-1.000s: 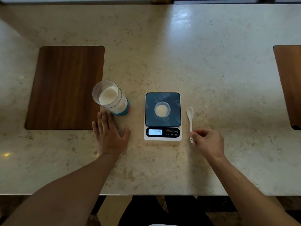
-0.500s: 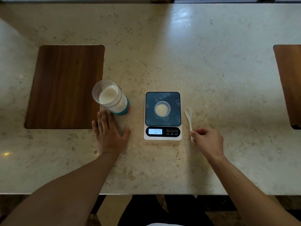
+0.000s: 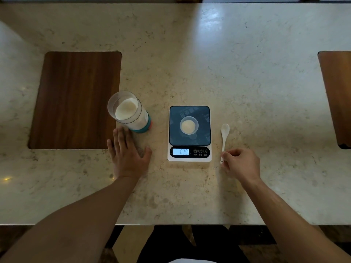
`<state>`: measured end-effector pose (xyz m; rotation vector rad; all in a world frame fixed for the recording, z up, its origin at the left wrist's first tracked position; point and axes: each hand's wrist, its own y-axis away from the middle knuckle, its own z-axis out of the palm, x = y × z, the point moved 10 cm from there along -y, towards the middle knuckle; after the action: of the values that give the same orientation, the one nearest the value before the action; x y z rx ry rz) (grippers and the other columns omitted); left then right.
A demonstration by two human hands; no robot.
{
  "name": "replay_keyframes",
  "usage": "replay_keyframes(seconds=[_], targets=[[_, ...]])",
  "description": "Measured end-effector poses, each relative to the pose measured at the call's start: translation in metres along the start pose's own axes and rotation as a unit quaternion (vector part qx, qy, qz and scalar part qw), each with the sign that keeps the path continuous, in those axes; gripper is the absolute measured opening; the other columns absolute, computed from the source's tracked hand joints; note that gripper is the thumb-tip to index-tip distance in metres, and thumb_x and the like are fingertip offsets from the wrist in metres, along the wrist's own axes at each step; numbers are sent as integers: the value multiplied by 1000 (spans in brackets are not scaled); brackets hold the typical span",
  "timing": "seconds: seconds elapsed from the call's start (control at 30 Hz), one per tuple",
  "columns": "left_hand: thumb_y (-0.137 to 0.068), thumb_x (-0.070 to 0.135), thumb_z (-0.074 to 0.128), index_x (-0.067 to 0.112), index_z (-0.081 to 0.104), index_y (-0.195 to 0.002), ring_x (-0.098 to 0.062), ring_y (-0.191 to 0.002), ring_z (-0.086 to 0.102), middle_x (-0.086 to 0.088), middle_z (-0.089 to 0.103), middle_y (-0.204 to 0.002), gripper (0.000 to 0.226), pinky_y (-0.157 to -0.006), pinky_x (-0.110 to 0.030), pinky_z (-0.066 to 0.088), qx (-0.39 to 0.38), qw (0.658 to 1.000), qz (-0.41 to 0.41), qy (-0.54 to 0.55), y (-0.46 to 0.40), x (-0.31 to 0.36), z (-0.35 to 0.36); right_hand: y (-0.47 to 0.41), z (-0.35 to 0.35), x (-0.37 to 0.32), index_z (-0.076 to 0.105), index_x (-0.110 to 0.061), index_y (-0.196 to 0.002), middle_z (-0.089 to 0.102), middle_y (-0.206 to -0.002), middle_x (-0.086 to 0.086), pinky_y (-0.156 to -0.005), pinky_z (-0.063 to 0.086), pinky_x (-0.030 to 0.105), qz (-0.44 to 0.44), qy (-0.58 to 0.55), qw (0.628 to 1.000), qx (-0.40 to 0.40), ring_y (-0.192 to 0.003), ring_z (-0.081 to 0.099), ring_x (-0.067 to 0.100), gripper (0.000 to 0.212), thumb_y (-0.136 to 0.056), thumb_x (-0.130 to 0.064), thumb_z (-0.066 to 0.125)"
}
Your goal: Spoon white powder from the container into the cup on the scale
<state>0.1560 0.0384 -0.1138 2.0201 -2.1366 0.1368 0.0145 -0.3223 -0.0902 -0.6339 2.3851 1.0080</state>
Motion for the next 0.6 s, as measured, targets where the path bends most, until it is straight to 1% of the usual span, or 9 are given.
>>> replay_keyframes(seconds=[0.13, 0.27, 0.43, 0.6], targets=[[-87, 66, 38, 7, 13, -159, -26, -156, 4, -15, 14, -167, 96, -125, -51, 2, 2, 1000, 1, 0, -1, 0, 1, 1, -2, -2, 75, -24, -67, 70, -55, -13, -41, 46, 12, -6, -1, 1000, 4, -50, 66, 1, 18, -85, -21, 74], [-88, 66, 38, 7, 13, -159, -26, -156, 4, -15, 14, -168, 96, -125, -51, 2, -1, 1000, 0, -7, 0, -1, 2, 2, -5, 0, 75, -24, -70, 71, -57, -11, -45, 47, 15, -1, 0, 1000, 10, -51, 67, 2, 14, -85, -23, 76], [-88, 65, 38, 6, 15, -158, -28, -156, 6, -17, 16, -167, 95, -125, -50, 1, 1, 1000, 2, -1, 1, 2, -2, 3, -10, 1, 77, -22, -75, 72, -60, -10, -57, 52, 21, -6, -7, 1000, 17, -54, 66, 1, 10, -85, -23, 76], [-88, 67, 34, 8, 10, -159, -26, -156, 2, -15, 11, -168, 96, -125, -49, -1, -20, 1000, -5, -3, 0, 3, -3, 4, -15, -3, 75, -25, -71, 71, -58, -13, -56, 51, 21, -18, -15, 1000, 20, -54, 66, 0, 14, -85, -24, 76]])
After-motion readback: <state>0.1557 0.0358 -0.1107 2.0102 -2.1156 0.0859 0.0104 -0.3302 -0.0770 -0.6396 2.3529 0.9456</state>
